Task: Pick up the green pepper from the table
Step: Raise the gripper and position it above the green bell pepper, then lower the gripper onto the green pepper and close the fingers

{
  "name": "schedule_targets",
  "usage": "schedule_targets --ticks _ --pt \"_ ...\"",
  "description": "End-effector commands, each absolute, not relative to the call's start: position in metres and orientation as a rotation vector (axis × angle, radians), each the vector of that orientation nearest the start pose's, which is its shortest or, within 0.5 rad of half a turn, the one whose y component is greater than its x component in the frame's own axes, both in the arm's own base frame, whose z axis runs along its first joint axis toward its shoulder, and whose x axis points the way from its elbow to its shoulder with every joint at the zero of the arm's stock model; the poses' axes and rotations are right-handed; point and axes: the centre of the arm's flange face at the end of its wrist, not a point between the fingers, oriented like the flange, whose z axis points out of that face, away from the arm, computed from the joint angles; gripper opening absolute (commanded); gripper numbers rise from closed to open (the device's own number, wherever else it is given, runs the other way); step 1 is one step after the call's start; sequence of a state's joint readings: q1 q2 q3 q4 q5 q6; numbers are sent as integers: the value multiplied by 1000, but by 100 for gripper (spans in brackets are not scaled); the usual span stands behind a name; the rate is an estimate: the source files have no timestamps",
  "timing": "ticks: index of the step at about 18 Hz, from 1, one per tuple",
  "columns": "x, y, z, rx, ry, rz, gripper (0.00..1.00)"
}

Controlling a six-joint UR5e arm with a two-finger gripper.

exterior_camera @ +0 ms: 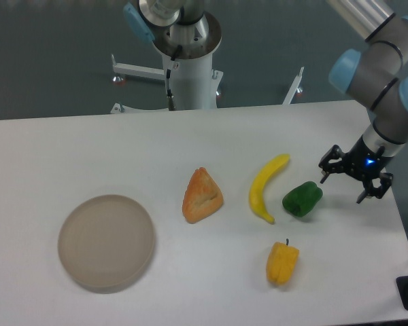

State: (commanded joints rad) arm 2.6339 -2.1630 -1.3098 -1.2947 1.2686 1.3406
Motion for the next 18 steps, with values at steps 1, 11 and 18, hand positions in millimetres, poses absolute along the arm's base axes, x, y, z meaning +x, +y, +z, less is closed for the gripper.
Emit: schedule_targets --ticks 1,11,18 --pt "-528 483 283 -2840 411 -245 100" --pt "-508 485 256 -2804 495 -233 100" --pt "-499 493 252 -2803 514 -244 96"
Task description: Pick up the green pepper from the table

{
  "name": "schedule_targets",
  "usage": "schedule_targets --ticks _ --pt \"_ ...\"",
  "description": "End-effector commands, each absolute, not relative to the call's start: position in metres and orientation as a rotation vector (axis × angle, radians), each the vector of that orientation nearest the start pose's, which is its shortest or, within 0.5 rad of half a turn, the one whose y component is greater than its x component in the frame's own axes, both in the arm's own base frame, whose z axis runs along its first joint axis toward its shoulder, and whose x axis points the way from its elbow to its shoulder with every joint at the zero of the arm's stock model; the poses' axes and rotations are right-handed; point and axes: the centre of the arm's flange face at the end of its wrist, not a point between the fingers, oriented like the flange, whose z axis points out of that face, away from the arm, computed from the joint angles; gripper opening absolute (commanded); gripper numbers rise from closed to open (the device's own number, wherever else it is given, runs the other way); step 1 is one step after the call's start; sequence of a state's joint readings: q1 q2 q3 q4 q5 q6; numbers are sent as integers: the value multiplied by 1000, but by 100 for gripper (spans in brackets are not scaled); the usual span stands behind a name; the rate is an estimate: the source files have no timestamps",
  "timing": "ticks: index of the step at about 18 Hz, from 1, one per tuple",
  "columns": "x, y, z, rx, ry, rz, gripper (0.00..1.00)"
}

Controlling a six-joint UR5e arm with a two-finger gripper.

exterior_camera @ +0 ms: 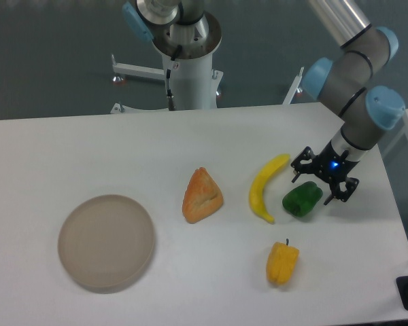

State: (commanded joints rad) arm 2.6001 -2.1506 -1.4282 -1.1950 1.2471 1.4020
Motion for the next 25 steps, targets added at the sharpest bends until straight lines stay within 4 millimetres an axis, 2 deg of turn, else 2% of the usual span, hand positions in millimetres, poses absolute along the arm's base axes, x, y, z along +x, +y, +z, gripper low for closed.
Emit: schedule_targets --ticks 2,3,4,7,12,15,18,21,23,25 --pt "-500 493 253 -2800 517 -233 57" --pt "-502 494 256 -2797 519 -221 43" --pt "-502 495 257 -2795 524 -214 34" --pt "-503 497 260 -2793 526 -204 20" --pt "-507 498 276 -2792 532 -161 18" --pt "-502 502 300 -2793 560 -95 18" --pt "-479 525 339 -2859 669 33 18" --pt "-450 554 358 -2931 799 164 18" --pt "-444 566 368 -2936 831 212 18" --pt "-444 571 372 -2933 835 230 18"
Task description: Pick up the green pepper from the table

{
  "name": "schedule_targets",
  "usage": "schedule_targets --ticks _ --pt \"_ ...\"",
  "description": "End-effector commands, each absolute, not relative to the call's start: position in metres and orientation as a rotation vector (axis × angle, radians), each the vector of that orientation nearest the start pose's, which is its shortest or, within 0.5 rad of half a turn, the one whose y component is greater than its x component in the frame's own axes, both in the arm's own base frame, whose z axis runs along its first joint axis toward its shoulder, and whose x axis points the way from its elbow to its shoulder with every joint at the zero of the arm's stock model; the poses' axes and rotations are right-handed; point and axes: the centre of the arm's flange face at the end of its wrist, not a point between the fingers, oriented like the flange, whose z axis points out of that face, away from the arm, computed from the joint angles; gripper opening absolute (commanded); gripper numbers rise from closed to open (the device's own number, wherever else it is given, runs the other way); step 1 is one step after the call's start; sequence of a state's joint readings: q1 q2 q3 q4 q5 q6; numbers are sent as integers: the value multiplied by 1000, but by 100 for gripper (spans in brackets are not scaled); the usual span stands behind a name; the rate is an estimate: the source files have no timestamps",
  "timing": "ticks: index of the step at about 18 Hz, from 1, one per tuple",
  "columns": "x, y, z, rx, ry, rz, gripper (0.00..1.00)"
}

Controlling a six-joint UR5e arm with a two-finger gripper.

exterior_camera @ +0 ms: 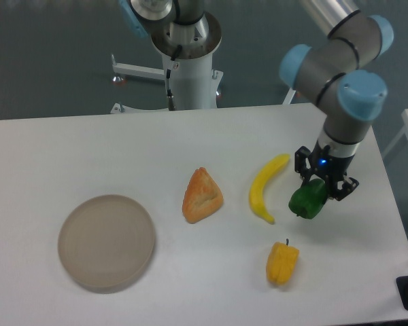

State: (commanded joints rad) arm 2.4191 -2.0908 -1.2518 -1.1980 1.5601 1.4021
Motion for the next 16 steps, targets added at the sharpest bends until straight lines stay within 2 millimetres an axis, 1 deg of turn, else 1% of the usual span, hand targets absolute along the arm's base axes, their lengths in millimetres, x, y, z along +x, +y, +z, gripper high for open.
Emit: schedule_targets --ticks 2,4,8,11,14,16 --pt "-437 580 374 -2921 858 239 18" --pt "-437 587 371 -2916 871 241 18" --pt "-437 589 371 -2911 875 249 18" --pt "-438 592 365 -2912 875 244 18" --pt "-436 595 365 -2908 881 248 18" --pt "-437 597 362 -2909 884 244 18"
